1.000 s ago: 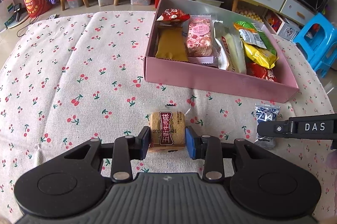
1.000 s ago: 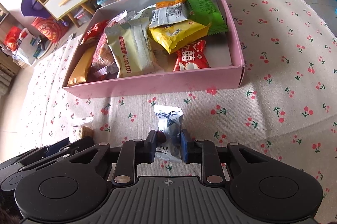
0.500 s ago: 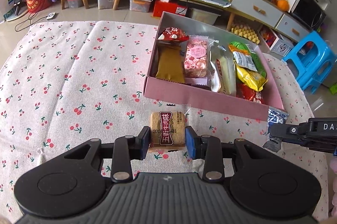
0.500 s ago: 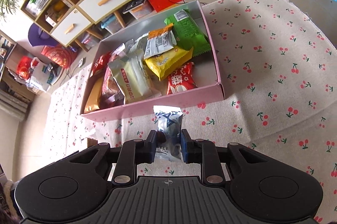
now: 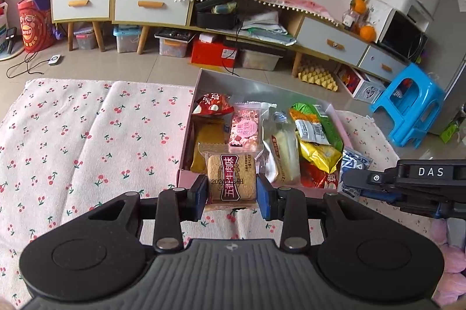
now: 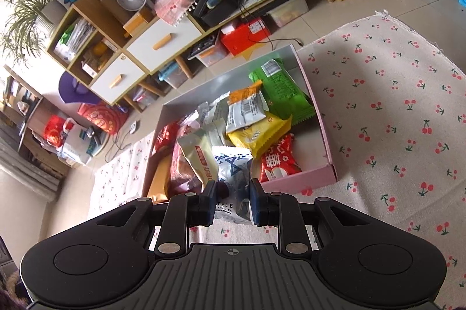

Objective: Organize snacks
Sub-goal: 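Carry the biscuit packet and white-blue packet into the pink box with both tools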

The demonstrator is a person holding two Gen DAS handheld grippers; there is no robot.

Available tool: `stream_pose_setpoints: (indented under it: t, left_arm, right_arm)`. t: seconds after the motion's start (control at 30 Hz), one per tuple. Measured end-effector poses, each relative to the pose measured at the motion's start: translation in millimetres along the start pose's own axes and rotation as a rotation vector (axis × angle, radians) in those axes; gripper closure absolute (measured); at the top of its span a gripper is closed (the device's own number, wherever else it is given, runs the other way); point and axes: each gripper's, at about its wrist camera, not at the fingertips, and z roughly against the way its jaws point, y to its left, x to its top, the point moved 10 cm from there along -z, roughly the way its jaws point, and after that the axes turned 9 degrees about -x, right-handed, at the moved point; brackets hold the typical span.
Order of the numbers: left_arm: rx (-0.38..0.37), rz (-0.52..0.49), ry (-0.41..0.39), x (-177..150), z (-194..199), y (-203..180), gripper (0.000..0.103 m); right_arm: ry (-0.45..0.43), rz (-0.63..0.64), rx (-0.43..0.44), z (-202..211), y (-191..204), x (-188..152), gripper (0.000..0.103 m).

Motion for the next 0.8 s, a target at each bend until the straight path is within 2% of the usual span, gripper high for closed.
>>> stream_pose_setpoints:
  t: [0.4,0.8]
  left_arm:
    - [-0.031,-0.004,-0.055,15.9,-27.3,3.3,0.071]
    - [0.015,-0.012,-0.005,5.2,-43.5,19.9,0.071]
  right_arm:
    - [-0.045,0.013,0.013,-29.5,11.4,11.7,0.08]
    - [-0.028,0.03,-0.015,-47.3,5.1,7.8,0.08]
